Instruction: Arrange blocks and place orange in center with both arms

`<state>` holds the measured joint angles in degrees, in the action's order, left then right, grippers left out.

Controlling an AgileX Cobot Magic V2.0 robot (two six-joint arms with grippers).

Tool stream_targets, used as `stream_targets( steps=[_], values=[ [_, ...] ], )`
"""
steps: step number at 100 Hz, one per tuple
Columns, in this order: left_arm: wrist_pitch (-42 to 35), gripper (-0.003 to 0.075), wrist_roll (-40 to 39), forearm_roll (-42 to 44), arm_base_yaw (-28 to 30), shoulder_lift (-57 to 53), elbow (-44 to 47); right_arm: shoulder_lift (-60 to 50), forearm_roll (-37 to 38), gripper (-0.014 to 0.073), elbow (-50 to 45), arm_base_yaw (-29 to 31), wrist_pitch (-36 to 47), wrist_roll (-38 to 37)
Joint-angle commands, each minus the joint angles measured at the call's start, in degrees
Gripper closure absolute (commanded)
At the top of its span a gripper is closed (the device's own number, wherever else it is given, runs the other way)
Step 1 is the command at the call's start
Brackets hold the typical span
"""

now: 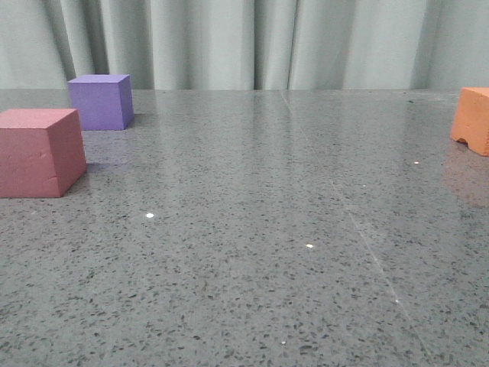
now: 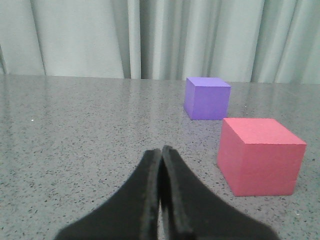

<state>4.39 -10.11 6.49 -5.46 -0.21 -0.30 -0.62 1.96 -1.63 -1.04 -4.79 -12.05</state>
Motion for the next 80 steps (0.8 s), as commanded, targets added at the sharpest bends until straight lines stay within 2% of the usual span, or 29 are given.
stream_targets(
  steps=[1,13,25,53,63,80],
  values=[
    [-5.01,0.0739,0.04,-0.47,-0.52,-1.94,3.17,-1.35,-0.19,0.0661,1.84,0.15,9.00,0.44],
    [-5.01,0.0739,0.04,-0.47,-0.52,-1.94,3.17,-0.05,-0.70,0.0661,7.88,0.15,3.40,-0.11],
    [-5.01,0.0739,0.04,-0.47,-0.52,-1.94,3.17,4.78,-0.70,0.0661,17.88,0.15,-8.76,-0.11],
    [-5.01,0.0739,0.04,-0.47,-0.52,-1.94,3.17,27.25,-0.70,0.0661,41.48,0.15,-31.35,-0.11],
    [-5.01,0.0739,0.04,-0.47,-0.52,-1.94,3.17,35.66,-0.70,0.0661,48.29,0.15,-35.00,-0.11],
    [-5.01,0.0739,0.04,-0.47,-0.52,-1.94,3.17,45.36,-0.70,0.0661,52.62,0.15,-34.23,-0.11]
  ],
)
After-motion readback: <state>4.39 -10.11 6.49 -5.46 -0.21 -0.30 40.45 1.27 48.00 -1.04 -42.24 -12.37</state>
